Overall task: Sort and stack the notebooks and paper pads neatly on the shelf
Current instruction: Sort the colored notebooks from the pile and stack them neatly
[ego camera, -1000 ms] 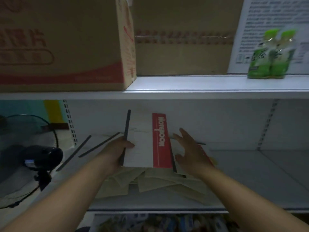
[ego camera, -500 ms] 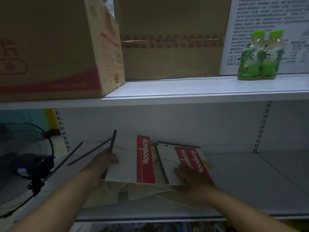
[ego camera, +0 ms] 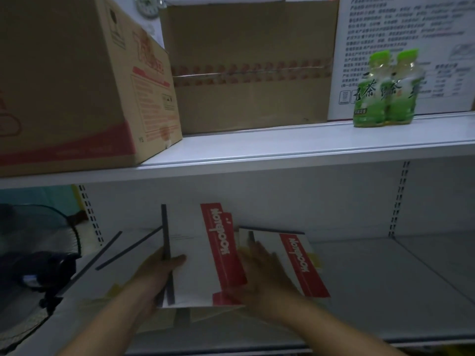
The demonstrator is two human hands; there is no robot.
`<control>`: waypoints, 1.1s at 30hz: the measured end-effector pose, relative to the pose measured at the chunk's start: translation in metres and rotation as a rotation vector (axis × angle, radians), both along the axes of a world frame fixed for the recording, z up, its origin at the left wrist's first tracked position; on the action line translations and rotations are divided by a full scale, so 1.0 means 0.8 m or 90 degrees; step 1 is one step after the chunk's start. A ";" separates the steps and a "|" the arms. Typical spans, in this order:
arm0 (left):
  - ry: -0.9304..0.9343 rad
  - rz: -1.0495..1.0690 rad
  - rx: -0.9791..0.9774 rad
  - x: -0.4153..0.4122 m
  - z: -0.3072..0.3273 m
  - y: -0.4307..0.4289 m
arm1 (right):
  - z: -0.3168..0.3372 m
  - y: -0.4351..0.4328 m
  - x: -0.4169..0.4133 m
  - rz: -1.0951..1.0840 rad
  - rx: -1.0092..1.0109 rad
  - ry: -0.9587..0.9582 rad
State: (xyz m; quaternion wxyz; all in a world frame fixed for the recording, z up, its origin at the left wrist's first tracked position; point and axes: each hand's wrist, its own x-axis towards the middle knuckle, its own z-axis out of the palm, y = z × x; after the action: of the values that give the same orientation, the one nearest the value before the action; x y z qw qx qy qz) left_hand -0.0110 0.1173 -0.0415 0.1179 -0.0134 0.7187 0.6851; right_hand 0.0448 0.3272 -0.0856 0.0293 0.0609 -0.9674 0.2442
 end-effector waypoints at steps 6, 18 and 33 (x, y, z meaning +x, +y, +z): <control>0.038 -0.016 -0.022 -0.007 -0.001 -0.031 | -0.046 0.037 -0.010 -0.084 0.201 -0.192; 0.042 -0.052 -0.001 -0.019 -0.015 -0.013 | 0.012 0.049 0.026 -0.305 0.091 0.058; 0.075 -0.169 -0.026 0.157 -0.020 0.285 | 0.016 0.158 0.198 -0.083 0.118 0.133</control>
State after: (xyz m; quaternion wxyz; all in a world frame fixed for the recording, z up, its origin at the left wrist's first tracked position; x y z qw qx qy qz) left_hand 0.1145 0.3455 -0.0573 0.1650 0.1193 0.7334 0.6486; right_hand 0.2033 0.4535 -0.0730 0.1401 0.0259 -0.9792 0.1441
